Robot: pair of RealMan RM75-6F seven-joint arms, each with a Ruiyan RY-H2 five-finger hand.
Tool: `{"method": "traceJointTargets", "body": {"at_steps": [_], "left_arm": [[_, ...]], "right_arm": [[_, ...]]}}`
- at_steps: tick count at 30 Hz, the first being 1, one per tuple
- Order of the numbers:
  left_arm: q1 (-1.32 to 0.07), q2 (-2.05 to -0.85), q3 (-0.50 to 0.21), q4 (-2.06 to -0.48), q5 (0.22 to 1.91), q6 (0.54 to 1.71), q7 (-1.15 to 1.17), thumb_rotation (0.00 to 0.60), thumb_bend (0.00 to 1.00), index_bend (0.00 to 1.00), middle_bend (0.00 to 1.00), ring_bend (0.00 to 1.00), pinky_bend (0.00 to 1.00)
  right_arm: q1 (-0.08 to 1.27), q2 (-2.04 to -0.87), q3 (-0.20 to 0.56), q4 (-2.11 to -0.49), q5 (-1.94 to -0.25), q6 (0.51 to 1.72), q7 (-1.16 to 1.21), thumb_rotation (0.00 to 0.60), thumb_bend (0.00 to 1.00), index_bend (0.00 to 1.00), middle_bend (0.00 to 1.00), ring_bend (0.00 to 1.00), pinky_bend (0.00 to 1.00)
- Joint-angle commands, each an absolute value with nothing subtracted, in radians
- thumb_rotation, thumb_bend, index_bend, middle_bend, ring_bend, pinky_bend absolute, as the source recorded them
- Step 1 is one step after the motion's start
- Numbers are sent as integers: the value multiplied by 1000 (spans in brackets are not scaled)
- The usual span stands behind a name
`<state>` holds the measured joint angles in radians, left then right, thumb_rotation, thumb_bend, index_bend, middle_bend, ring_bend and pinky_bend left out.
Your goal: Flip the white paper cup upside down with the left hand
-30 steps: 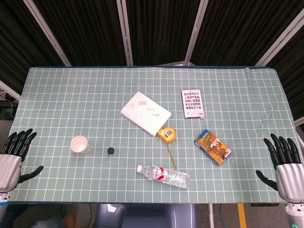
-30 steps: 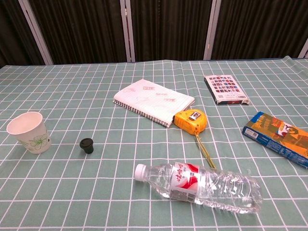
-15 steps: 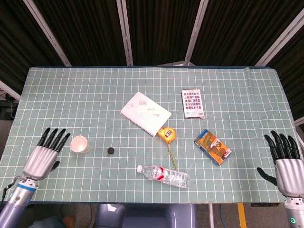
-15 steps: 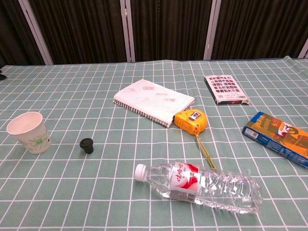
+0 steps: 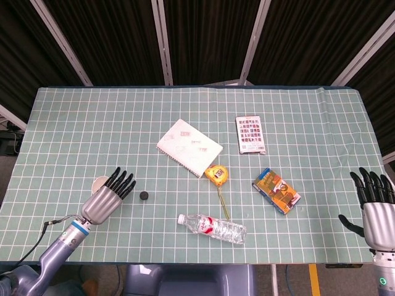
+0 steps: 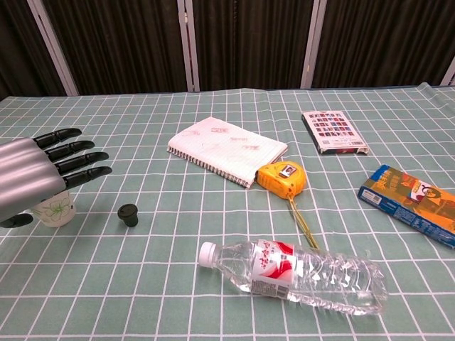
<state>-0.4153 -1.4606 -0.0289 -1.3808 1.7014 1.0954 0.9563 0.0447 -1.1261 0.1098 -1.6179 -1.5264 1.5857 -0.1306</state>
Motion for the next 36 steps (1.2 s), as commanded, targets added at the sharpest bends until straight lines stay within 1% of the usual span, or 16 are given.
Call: {"method": "traceJointTargets", "body": {"at_steps": [1, 6, 7, 9, 10, 13, 15, 17, 20, 23, 24, 25, 27, 31, 32, 36], "left_arm": [[-418, -1464, -27, -1378, 1690, 1099, 991, 600, 177, 0, 0, 0, 0], [-421, -1478, -28, -1364, 1675, 1099, 1036, 600, 177, 53, 0, 0, 2], [-423, -1485, -30, -1360, 1666, 1096, 1042, 600, 178, 71, 0, 0, 15], [-425, -1496, -31, -1351, 1659, 1096, 1053, 600, 177, 111, 19, 14, 88], [-426, -1501, -31, -1346, 1656, 1098, 1063, 600, 177, 128, 39, 32, 122], [-423, -1518, -36, -1332, 1637, 1104, 1095, 600, 178, 212, 177, 159, 252], [-427, -1521, -36, -1329, 1636, 1112, 1087, 600, 178, 313, 279, 260, 325], [-430, -1520, -35, -1321, 1641, 1121, 1066, 600, 179, 391, 345, 319, 367], [-430, -1515, -40, -1320, 1633, 1139, 1025, 600, 178, 439, 379, 349, 391], [-422, -1501, -60, -1354, 1607, 1166, 966, 600, 178, 448, 381, 352, 392], [-418, -1492, -72, -1376, 1593, 1179, 926, 600, 178, 449, 380, 350, 393], [-408, -1480, -107, -1419, 1552, 1205, 830, 600, 178, 450, 379, 349, 393], [-403, -1444, -143, -1477, 1488, 1194, 676, 600, 178, 450, 374, 346, 392], [-409, -1339, -212, -1587, 1318, 1058, 274, 600, 178, 449, 360, 339, 389], [-416, -1319, -225, -1583, 1298, 1018, 168, 600, 178, 449, 359, 338, 387], [-439, -1305, -222, -1519, 1283, 911, -84, 600, 178, 448, 353, 332, 363]], "right_arm": [[45, -1125, 113, -1612, -1519, 1583, -122, 600, 0, 66, 0, 0, 0], [45, -1127, 113, -1605, -1519, 1585, -111, 600, 0, 19, 0, 0, 0], [45, -1128, 114, -1604, -1521, 1587, -109, 600, 0, 8, 0, 0, 0], [45, -1130, 114, -1601, -1523, 1591, -105, 600, 0, 1, 0, 0, 0], [45, -1131, 115, -1600, -1524, 1592, -103, 600, 0, 1, 0, 0, 0], [47, -1133, 116, -1595, -1521, 1590, -99, 600, 0, 0, 0, 0, 0], [48, -1134, 117, -1592, -1517, 1586, -98, 600, 0, 0, 0, 0, 0], [49, -1134, 117, -1589, -1515, 1584, -96, 600, 0, 0, 0, 0, 0], [51, -1135, 117, -1587, -1512, 1580, -95, 600, 0, 0, 0, 0, 0], [51, -1135, 117, -1586, -1511, 1579, -95, 600, 0, 0, 0, 0, 0], [52, -1135, 117, -1586, -1510, 1578, -94, 600, 0, 0, 0, 0, 0], [52, -1135, 117, -1586, -1508, 1577, -95, 600, 0, 0, 0, 0, 0], [53, -1137, 118, -1585, -1507, 1576, -97, 600, 0, 0, 0, 0, 0], [56, -1141, 115, -1584, -1509, 1571, -106, 600, 0, 0, 0, 0, 0], [57, -1143, 114, -1584, -1509, 1569, -108, 600, 0, 0, 0, 0, 0], [59, -1146, 113, -1585, -1509, 1567, -116, 600, 0, 0, 0, 0, 0]]}}
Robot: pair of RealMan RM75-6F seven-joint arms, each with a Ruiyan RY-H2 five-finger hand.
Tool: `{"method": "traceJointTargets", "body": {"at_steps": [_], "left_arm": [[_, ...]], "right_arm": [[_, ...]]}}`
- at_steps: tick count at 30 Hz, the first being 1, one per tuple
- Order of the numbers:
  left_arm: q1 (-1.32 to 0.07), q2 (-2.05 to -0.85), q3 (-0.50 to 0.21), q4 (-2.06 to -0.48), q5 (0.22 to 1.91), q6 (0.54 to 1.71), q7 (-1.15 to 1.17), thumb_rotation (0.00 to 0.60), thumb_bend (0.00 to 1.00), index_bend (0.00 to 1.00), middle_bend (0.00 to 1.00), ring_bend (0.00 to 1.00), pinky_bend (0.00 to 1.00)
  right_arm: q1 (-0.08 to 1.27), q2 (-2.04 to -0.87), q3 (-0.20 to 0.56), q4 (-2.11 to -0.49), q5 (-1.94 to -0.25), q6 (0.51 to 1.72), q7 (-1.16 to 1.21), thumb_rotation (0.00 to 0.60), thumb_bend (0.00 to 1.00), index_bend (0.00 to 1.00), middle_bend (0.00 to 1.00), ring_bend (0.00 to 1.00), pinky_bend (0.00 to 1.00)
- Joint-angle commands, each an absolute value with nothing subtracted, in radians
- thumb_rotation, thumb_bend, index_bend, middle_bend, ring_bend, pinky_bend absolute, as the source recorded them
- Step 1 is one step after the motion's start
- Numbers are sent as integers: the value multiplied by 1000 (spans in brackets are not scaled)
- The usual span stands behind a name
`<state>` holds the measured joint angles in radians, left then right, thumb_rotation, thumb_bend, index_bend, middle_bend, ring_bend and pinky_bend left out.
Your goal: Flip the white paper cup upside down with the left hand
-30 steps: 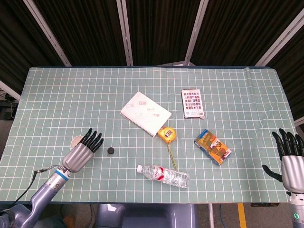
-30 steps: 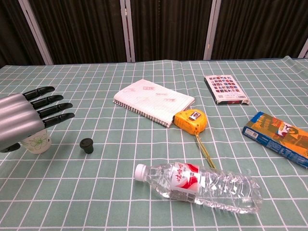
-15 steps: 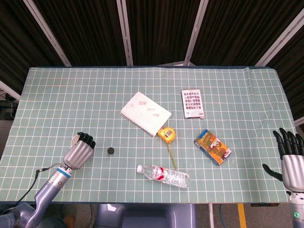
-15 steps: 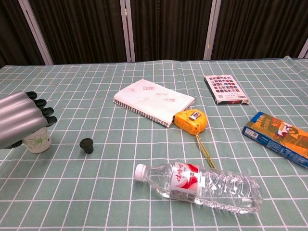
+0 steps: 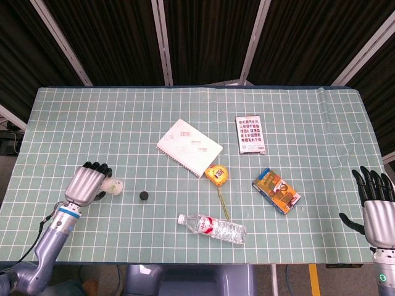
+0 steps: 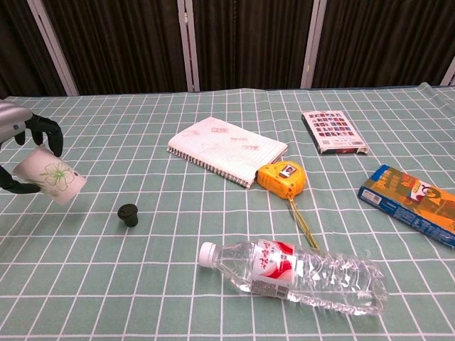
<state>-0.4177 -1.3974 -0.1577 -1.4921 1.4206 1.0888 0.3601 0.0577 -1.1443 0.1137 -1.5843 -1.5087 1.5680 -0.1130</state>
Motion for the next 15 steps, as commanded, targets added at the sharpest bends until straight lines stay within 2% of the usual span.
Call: {"method": "traceJointTargets", "body": {"at_steps": [1, 5, 12, 13, 14, 15], "left_arm": [[-446, -1307, -219, -1499, 1285, 878, -152, 600, 179, 449, 353, 332, 361], [-474, -1344, -197, -1386, 1333, 815, -351, 600, 178, 448, 353, 332, 360], [-495, -1403, -165, -1278, 1376, 819, -442, 600, 181, 435, 332, 316, 346], [-498, -1405, -157, -1272, 1385, 818, -450, 600, 180, 412, 301, 291, 327], [-503, -1401, -142, -1269, 1401, 810, -462, 600, 173, 331, 213, 217, 272], [-507, -1396, -132, -1267, 1412, 805, -465, 600, 153, 204, 113, 122, 186]], "right_arm": [[59, -1147, 114, -1585, -1509, 1568, -120, 600, 0, 0, 0, 0, 0], [63, -1152, 112, -1581, -1507, 1560, -133, 600, 0, 0, 0, 0, 0], [64, -1153, 114, -1578, -1498, 1557, -132, 600, 0, 0, 0, 0, 0], [64, -1153, 115, -1578, -1497, 1557, -131, 600, 0, 0, 0, 0, 0], [64, -1152, 115, -1578, -1497, 1556, -130, 600, 0, 0, 0, 0, 0], [64, -1152, 115, -1578, -1496, 1556, -129, 600, 0, 0, 0, 0, 0]]}}
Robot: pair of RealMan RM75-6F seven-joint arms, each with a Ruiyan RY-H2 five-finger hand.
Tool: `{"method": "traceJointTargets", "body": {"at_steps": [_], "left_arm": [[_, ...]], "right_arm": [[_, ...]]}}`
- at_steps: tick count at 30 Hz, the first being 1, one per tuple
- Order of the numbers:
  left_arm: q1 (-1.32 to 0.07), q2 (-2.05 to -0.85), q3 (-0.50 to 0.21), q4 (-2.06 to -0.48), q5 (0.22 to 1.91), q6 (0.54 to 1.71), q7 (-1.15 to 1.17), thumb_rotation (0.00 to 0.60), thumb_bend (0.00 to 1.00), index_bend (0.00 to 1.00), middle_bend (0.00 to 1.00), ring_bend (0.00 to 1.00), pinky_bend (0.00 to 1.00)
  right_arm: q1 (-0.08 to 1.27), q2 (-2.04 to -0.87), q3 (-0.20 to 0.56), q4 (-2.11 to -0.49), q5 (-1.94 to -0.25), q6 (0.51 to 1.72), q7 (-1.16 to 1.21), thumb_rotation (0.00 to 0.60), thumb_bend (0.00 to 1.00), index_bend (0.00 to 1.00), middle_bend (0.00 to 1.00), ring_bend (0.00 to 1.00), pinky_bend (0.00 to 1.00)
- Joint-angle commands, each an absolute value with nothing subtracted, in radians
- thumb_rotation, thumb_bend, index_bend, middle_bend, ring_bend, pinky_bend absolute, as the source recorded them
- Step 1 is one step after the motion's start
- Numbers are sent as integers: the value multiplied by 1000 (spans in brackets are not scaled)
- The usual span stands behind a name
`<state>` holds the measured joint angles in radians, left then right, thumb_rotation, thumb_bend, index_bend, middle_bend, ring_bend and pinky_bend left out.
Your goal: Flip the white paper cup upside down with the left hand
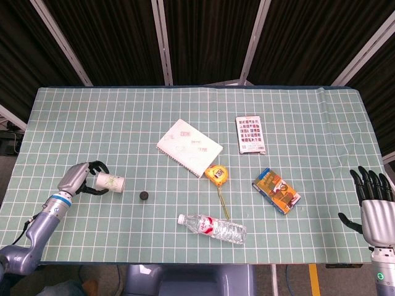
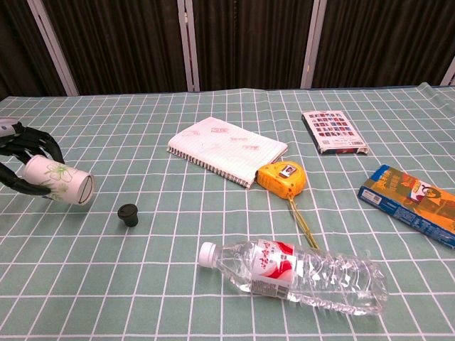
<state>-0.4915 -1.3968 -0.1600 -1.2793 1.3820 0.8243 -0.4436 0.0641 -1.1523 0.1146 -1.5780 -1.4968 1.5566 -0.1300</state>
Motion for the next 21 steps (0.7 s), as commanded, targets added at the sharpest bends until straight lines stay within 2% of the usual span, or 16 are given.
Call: {"method": "traceJointTargets", "body": {"at_steps": [1, 2, 3, 7, 11, 13, 14, 18, 21], "left_arm": [[-509, -1392, -125, -1262, 1422, 808, -459, 600, 132, 124, 57, 67, 123], [-509, -1390, -118, -1257, 1436, 828, -437, 600, 95, 33, 5, 11, 48], [-507, -1391, -116, -1257, 1440, 840, -428, 600, 70, 0, 0, 0, 9], [-492, -1379, -105, -1283, 1496, 954, -318, 600, 53, 0, 0, 0, 0], [-474, -1361, -90, -1359, 1556, 1072, -41, 600, 54, 0, 0, 0, 0], [-471, -1364, -85, -1380, 1567, 1095, 93, 600, 53, 0, 0, 0, 0], [-474, -1367, -72, -1399, 1573, 1087, 259, 600, 52, 0, 0, 0, 0], [-473, -1393, -77, -1501, 1461, 1038, 608, 600, 51, 0, 0, 0, 0], [-472, -1459, -79, -1510, 1393, 1053, 847, 600, 49, 0, 0, 0, 2]], "right_arm": [[64, -1151, 114, -1578, -1496, 1556, -128, 600, 0, 0, 0, 0, 0], [64, -1150, 114, -1579, -1497, 1556, -128, 600, 0, 0, 0, 0, 0], [64, -1150, 114, -1579, -1497, 1556, -128, 600, 0, 0, 0, 0, 0], [64, -1149, 113, -1581, -1498, 1557, -125, 600, 0, 0, 0, 0, 0], [64, -1146, 112, -1584, -1499, 1557, -121, 600, 0, 0, 0, 0, 0], [64, -1145, 112, -1585, -1500, 1557, -120, 600, 0, 0, 0, 0, 0], [64, -1145, 113, -1584, -1499, 1557, -118, 600, 0, 0, 0, 0, 0], [65, -1143, 113, -1583, -1496, 1555, -115, 600, 0, 0, 0, 0, 0], [65, -1143, 113, -1580, -1495, 1554, -116, 600, 0, 0, 0, 0, 0]]}}
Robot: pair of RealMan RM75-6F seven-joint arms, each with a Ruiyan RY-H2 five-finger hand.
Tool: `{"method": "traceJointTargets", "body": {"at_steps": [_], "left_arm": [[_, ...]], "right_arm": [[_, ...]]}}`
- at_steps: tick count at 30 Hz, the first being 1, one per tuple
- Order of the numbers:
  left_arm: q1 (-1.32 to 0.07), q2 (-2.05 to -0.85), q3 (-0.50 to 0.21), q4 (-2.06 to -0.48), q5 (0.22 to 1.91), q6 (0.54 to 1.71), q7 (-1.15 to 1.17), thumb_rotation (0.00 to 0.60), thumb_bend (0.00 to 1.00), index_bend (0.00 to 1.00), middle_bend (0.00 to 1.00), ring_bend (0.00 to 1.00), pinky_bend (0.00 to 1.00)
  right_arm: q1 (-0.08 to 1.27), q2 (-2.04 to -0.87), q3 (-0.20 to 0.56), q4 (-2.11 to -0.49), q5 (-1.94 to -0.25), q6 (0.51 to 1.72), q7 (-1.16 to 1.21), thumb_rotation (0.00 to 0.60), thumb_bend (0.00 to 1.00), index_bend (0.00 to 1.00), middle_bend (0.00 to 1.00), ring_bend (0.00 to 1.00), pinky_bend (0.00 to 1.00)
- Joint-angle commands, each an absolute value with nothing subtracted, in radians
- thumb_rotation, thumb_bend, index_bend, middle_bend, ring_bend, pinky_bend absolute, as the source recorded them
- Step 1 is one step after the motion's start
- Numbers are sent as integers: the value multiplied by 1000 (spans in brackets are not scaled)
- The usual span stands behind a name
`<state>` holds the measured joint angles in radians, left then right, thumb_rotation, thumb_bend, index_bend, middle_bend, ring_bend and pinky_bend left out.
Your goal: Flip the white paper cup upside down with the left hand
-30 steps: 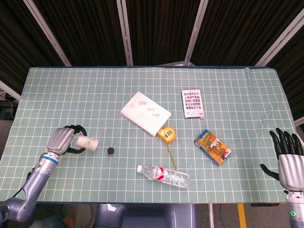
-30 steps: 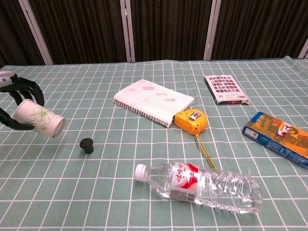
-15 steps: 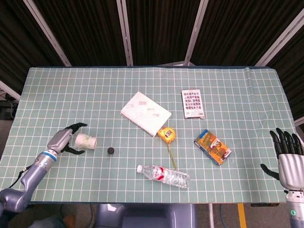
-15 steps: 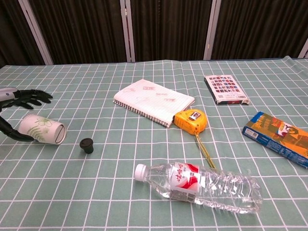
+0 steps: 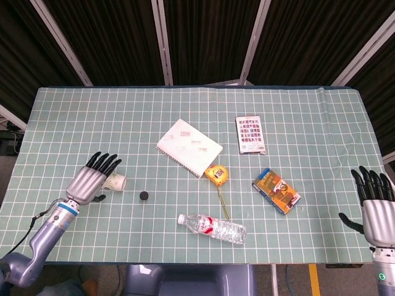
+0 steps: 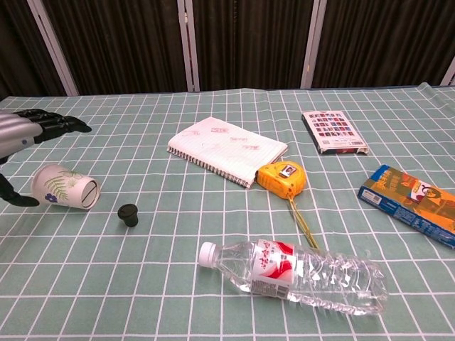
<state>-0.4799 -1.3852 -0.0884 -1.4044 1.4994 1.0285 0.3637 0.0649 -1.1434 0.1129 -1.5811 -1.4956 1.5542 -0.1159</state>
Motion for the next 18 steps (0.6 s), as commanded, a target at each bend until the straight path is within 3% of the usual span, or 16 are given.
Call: {"method": "traceJointTargets", "body": {"at_steps": [1, 8, 18], "left_arm": [[-471, -1476, -79, -1507, 1382, 1064, 890, 600, 51, 0, 0, 0, 6], [-469, -1617, -78, -1422, 1342, 1138, 1077, 600, 54, 22, 0, 1, 73], [-491, -1677, -87, -1312, 1298, 1129, 1069, 600, 54, 163, 102, 134, 218]], "right_arm": [[65, -1143, 113, -1580, -1495, 1553, -116, 600, 0, 0, 0, 0, 0], [66, -1142, 114, -1575, -1488, 1550, -108, 600, 0, 0, 0, 0, 0], [63, -1133, 119, -1570, -1477, 1551, -85, 600, 0, 0, 0, 0, 0]]}}
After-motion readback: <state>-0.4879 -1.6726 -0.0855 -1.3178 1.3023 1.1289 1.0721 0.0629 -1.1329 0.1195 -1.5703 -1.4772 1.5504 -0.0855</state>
